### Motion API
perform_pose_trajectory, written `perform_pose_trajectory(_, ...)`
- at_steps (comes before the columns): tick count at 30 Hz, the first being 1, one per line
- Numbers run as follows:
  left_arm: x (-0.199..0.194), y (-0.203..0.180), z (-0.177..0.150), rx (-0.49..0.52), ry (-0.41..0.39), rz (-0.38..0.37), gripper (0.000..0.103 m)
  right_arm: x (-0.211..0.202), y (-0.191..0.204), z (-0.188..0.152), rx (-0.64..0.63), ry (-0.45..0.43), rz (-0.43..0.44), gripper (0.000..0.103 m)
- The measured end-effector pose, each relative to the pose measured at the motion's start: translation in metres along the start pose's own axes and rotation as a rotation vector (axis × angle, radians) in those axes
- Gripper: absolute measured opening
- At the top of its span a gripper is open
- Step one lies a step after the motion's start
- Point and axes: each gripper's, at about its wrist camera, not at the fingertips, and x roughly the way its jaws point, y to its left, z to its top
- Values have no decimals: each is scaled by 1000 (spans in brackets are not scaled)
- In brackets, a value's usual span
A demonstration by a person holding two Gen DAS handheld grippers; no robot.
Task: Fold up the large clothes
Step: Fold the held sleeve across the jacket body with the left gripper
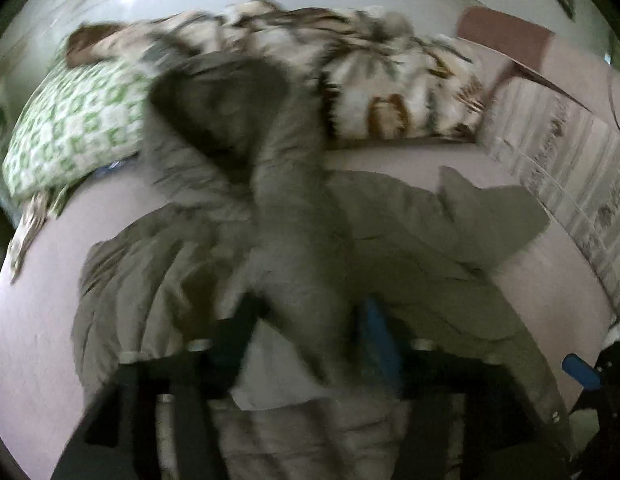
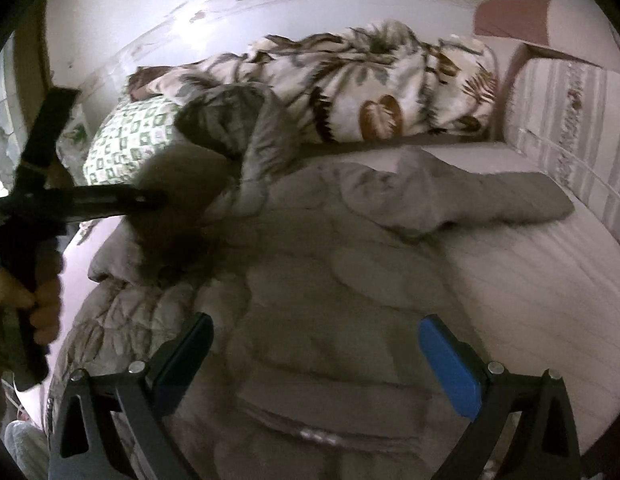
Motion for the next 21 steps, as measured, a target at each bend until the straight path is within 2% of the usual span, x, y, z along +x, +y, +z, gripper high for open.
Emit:
perform_pose_trajectory(2,-6,-8,3,4,-8,-48,78,-2,-11,-2,11,8,-13,103)
perform_pose_trajectory(3,-11,-7,4,2,-11,-62,78,-3,-16,-2,18,12,-20,103)
perform_pose_trajectory(5,-20,4,6,2,-19,-47,79,-3,-23,-3,32,22,-18,103)
perform_pose_trajectory(8,-28,38,5,-19,-27,27,81,4,-23,2,48,35,26,103)
perform_pose_trajectory(11,-22,84,-1,-63,-3,125,81,28,-10,17,39,70,130,103)
perform_pose_trajectory(14,-9,127,-12,-117,38,202,81,71,-1,29,79,161,220,103)
perform_pose_trajectory(17,12,158,-23,-150,86,248,81,125,3,39,145,264,228,101)
perform_pose_trajectory(19,24,165,-30,-153,118,249,81,150,5,43,191,309,253,90)
perform_pose_trajectory(20,32,168,-33,-155,141,248,81,163,9,47,207,333,271,80)
perform_pose_trajectory(21,38,169,-37,-157,158,252,81,170,13,50,196,343,272,57)
